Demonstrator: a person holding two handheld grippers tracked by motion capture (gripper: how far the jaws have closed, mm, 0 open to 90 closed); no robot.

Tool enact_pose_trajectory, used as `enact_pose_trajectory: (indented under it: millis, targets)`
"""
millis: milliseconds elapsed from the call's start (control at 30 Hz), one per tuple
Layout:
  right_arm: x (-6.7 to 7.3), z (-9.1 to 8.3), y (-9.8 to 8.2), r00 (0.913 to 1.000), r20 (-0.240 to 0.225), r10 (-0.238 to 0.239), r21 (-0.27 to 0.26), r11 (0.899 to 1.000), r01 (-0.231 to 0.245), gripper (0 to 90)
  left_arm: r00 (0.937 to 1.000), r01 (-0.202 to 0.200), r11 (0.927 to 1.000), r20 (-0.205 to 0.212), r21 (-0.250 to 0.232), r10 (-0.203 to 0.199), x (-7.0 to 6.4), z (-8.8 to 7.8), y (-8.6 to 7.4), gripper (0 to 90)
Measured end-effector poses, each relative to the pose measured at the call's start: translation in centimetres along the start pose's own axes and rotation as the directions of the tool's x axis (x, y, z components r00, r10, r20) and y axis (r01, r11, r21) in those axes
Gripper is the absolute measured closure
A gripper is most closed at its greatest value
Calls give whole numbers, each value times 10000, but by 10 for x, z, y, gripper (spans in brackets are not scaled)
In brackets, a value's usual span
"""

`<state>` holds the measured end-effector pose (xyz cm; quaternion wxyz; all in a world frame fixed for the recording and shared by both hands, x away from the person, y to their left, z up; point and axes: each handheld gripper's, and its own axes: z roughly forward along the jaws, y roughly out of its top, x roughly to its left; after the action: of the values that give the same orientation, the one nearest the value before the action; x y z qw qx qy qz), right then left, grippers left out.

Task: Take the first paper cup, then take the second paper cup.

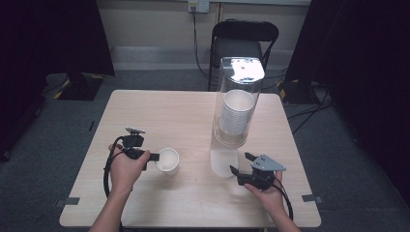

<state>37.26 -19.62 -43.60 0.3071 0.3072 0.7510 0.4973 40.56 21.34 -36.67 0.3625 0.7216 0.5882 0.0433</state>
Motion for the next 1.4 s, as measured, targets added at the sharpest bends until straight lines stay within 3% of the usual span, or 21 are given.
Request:
enact_pose_trajectory:
  millis: [33, 267, 333, 367, 467, 500, 600, 633, 700, 767, 800, 833, 867, 967, 1000, 1033, 1200, 1267, 1300, 1333, 1400]
  targets:
    - [-2, 1, 1, 9995, -22, 325, -131, 9994, -325, 240, 9998, 175, 9998, -2, -130, -175, 3, 1, 3, 853]
    - [-5, 2, 0, 9985, 83, 544, 2, 9985, -544, 241, 9990, 371, 9987, -241, -343, -379, 10, 6, 10, 809]
    - [-7, 1, 0, 9982, 81, 599, -52, 9982, -598, 242, 9994, 346, 9983, -76, -472, -350, 10, 7, 10, 704]
    - [-7, 1, 0, 9978, 107, 656, 40, 9978, -656, 240, 10000, 55, 9967, 2, -808, -55, 8, 5, 8, 637]
    - [-7, 2, -1, 9981, 79, 612, 5, 9981, -612, 240, 9991, -184, 9964, 357, -822, 214, 8, 0, 4, 506]
    - [-6, 2, -1, 9981, 60, 610, -9, 9981, -610, 241, 9951, -655, 9922, 672, -1062, 729, 8, -5, -1, 468]
    - [-6, 2, 0, 9982, 89, 587, 3, 9983, -587, 242, 9909, -986, 9874, 794, -1236, 1089, 8, -10, -8, 430]
    - [-6, 2, 0, 9979, 47, 641, 19, 9979, -641, 242, 9833, -1119, 9843, 1276, -1362, 1294, 10, -15, -16, 421]
    - [-6, 2, 0, 9978, 103, 654, 66, 9978, -655, 242, 9792, -1360, 9807, 1315, -1407, 1547, 11, -18, -20, 375]
    - [-6, 3, 0, 9977, 86, 676, 44, 9977, -676, 244, 9673, -1776, 9678, 1494, -1784, 2051, 13, -27, -29, 343]
    - [-6, 3, 0, 9977, 86, 676, 44, 9977, -676, 244, 9673, -1776, 9678, 1494, -1784, 2051, 13, -27, -29, 312]
    - [-6, 4, 2, 9976, 89, 681, 62, 9977, -681, 242, 9613, -2051, 9572, 1419, -2040, 2362, 14, -33, -36, 293]
    - [-6, 4, 2, 9976, 89, 681, 62, 9977, -681, 242, 9613, -2051, 9572, 1419, -2040, 2362, 14, -33, -36, 264]
    - [-4, 5, 8, 9979, 90, 637, -9, 9980, -637, 242, 9464, -2542, 9406, 1426, -2249, 2898, 19, -39, -50, 217]
    - [-4, 5, 9, 9984, 100, 560, -31, 9984, -560, 242, 9464, -2542, 9406, 1426, -2249, 2898, 19, -39, -50, 202]
    - [-3, 5, 11, 9982, 79, 588, -57, 9983, -588, 242, 9417, -2700, 9373, 1426, -2204, 3048, 23, -39, -58, 189]
    - [-5, 7, 18, 9969, 116, 785, -256, 9966, -781, 242, 9458, -2763, 9439, 1234, -1809, 3005, 40, -19, -85, 181]
    - [-5, 8, 18, 9970, 107, 772, -297, 9966, -768, 242, 9441, -2849, 9436, 1208, -1686, 3067, 44, -13, -91, 184]
    - [-4, 10, 21, 9972, 102, 736, -328, 9968, -733, 239, 9434, -2937, 9454, 1164, -1409, 3104, 51, 0, -100, 186]
    - [-3, 11, 22, 9971, -15, 757, -418, 9963, -757, 239, 9492, -2786, 9516, 1133, -1297, 2934, 53, 6, -105, 188]
    - [0, 13, 25, 9978, 7, 660, -397, 9970, -660, 239, 9525, -2745, 9544, 1033, -1174, 2866, 55, 12, -108, 191]
